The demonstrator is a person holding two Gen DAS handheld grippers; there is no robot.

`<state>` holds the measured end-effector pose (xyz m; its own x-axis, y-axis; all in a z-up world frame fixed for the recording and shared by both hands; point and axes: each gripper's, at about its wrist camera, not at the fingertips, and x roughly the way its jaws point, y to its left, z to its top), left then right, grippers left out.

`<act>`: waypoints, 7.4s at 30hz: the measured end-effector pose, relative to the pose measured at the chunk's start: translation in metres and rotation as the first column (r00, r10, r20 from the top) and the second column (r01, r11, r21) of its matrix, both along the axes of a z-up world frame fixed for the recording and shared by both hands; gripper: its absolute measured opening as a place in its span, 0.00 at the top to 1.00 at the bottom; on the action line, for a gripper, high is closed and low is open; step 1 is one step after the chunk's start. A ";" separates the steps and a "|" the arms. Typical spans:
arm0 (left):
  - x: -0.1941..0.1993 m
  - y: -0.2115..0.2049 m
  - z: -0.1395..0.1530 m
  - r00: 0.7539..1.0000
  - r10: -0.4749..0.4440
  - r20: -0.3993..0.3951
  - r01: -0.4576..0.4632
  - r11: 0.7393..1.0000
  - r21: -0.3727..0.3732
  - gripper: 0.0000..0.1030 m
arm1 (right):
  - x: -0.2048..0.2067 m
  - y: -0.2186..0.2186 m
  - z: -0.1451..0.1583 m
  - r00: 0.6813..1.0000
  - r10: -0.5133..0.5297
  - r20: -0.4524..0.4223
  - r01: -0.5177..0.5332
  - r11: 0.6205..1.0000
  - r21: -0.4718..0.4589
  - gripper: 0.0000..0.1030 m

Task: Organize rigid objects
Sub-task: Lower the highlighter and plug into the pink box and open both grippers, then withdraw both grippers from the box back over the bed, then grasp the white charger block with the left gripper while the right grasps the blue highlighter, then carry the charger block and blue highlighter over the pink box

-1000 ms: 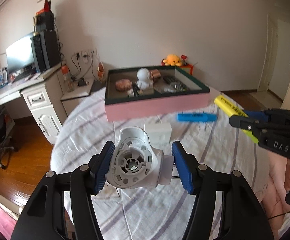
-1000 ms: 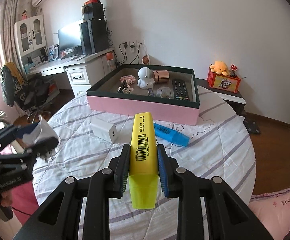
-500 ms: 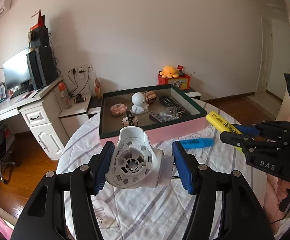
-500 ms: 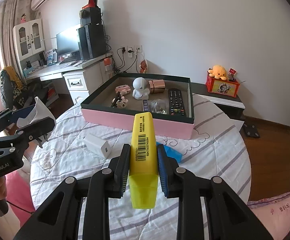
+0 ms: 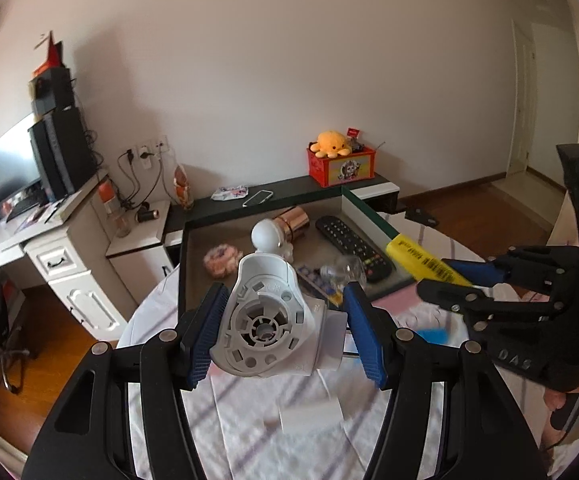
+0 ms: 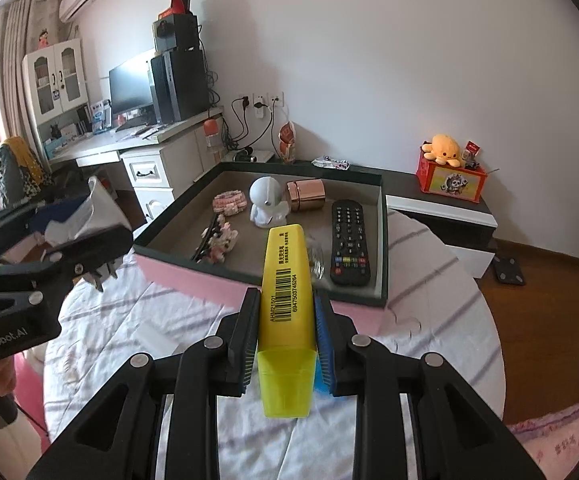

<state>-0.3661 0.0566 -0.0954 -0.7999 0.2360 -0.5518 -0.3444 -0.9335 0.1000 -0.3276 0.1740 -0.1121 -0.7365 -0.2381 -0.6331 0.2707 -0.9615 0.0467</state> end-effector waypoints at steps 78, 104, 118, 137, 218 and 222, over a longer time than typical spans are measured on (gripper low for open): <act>0.184 -0.060 0.017 0.960 0.209 -0.186 -0.189 0.975 0.118 0.00 | 0.169 0.009 0.031 0.950 -0.174 -0.259 0.144 0.981 -0.133 0.00; 0.101 -0.034 -0.068 0.986 0.154 0.071 -0.155 0.988 0.017 0.00 | 0.110 0.038 -0.036 0.973 -0.226 -0.041 0.217 0.963 -0.158 0.00; 0.032 -0.021 -0.114 0.963 0.159 0.219 -0.169 0.985 0.027 0.00 | 0.061 0.060 -0.085 0.958 -0.252 0.136 0.274 0.945 -0.179 0.00; -0.002 -0.038 -0.128 0.931 0.146 0.334 -0.204 0.968 0.147 0.34 | 0.054 0.057 -0.091 0.947 -0.259 0.190 0.288 0.947 -0.144 0.00; 0.081 -0.061 -0.093 0.976 0.169 0.137 -0.176 0.983 0.041 0.35 | 0.068 -0.008 -0.049 0.996 -0.048 0.077 0.052 0.997 -0.055 0.74; 0.094 -0.062 -0.070 0.982 0.173 0.078 -0.177 0.983 0.053 0.35 | 0.077 -0.007 -0.030 0.998 -0.044 0.036 0.046 0.996 -0.074 0.74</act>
<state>-0.2726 -0.0051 -0.1657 -0.7902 0.1299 -0.5990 -0.1795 -0.9835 0.0235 -0.2501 0.1672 -0.1421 -0.7258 -0.2530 -0.6397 0.2245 -0.9661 0.1273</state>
